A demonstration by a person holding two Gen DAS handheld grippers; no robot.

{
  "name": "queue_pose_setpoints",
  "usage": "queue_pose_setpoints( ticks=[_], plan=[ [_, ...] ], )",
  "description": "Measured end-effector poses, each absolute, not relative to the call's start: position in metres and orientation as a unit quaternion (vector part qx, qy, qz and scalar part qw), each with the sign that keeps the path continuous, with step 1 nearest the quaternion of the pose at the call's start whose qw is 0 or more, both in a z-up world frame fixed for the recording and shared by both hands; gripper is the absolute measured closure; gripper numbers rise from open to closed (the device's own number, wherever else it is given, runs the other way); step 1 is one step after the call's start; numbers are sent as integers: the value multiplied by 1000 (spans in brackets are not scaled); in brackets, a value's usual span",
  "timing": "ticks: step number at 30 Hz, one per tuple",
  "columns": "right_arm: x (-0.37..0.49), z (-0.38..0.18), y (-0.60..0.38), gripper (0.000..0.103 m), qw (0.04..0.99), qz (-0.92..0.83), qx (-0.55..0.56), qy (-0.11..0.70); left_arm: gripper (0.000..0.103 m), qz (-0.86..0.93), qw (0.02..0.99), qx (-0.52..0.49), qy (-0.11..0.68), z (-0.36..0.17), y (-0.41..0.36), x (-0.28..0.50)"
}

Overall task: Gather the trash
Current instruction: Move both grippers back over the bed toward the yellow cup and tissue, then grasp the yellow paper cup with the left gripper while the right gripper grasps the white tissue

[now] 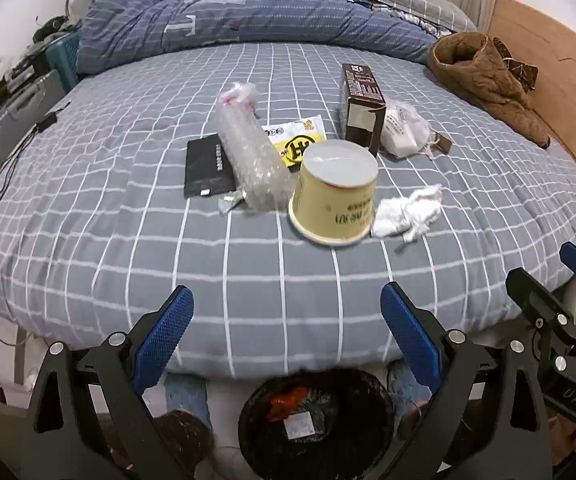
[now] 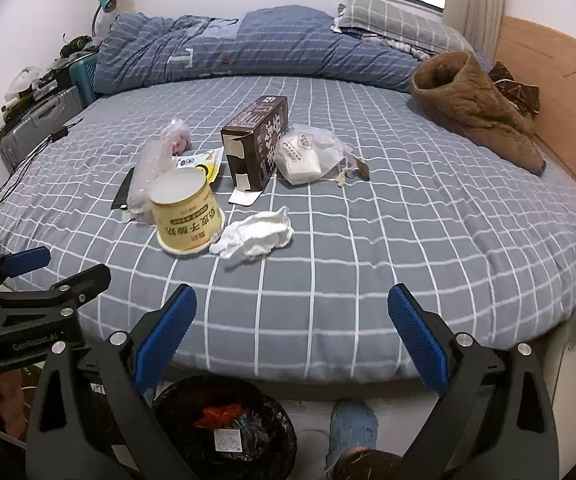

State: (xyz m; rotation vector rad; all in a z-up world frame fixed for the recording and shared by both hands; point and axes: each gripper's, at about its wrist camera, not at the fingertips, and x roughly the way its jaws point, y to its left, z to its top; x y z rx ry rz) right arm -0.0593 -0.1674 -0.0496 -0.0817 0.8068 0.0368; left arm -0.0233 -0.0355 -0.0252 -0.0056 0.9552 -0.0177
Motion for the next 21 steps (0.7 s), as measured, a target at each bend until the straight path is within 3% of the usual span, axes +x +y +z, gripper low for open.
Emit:
queue_pose_setpoints(
  ticks=[9, 21],
  plan=[
    [1, -72, -167, 17, 907, 54, -53, 413, 11, -14, 887, 0, 461, -40, -44, 31],
    [63, -109, -179, 40, 880, 164, -30, 446, 21, -40, 882, 4, 469, -66, -59, 78]
  ],
)
